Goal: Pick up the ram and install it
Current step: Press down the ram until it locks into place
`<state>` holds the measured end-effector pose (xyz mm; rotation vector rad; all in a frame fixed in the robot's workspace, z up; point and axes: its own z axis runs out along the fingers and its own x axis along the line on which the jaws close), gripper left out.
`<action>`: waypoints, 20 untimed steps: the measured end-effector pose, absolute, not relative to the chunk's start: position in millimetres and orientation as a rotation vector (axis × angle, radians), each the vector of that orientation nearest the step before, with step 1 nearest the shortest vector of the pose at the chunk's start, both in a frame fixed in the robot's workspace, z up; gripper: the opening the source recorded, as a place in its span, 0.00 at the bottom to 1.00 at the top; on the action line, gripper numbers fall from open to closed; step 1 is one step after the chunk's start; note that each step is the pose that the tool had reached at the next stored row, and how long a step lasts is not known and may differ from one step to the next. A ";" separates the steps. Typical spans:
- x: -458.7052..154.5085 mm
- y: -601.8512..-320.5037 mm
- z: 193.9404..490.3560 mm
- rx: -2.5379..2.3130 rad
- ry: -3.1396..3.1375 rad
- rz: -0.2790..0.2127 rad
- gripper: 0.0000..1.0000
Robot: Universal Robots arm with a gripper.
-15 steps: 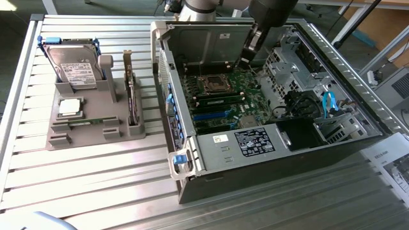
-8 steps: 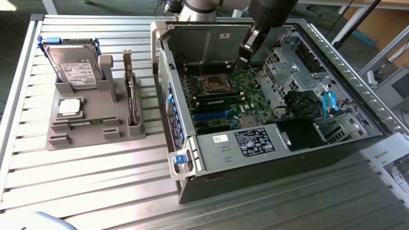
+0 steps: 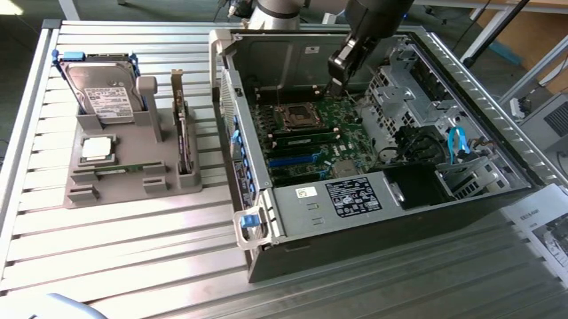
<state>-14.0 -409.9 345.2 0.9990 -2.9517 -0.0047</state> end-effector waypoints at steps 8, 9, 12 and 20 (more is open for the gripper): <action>-13.9 -409.9 344.9 0.819 -3.007 -0.007 0.10; -14.0 -409.9 344.8 0.796 -3.013 -0.007 0.10; -14.0 -409.9 344.7 0.727 -3.031 -0.008 0.10; -14.0 -409.9 344.4 0.530 -3.072 -0.011 0.10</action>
